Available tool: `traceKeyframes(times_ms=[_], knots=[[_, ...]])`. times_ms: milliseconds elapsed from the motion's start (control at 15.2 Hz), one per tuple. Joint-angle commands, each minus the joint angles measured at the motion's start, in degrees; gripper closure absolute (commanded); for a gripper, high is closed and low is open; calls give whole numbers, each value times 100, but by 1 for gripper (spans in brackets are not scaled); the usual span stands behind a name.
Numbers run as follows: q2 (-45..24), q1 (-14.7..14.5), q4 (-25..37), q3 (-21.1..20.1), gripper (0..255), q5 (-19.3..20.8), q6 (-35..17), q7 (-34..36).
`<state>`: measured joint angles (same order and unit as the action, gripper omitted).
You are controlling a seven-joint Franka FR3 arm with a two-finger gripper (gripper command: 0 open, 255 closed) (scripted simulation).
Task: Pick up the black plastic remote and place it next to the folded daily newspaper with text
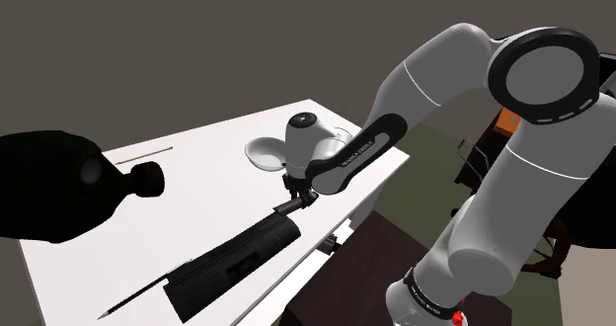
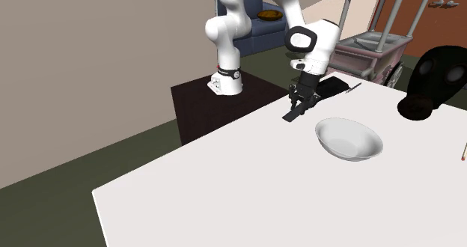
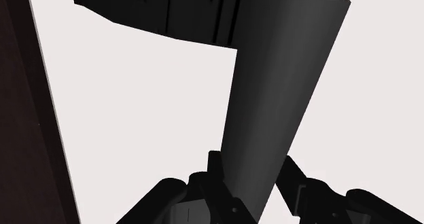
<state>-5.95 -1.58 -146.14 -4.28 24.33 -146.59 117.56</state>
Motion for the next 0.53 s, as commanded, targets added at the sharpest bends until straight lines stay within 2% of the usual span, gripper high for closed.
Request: traceKeyframes(times_ms=[0,198,264,462], knots=[[-28,-2,-9,0,255,8,-5,7],[-28,-2,-9,0,255,8,-6,7],[-37,-4,-5,0,0,12,-9,12],[-30,-5,-10,-2,0,9,-8,13]])
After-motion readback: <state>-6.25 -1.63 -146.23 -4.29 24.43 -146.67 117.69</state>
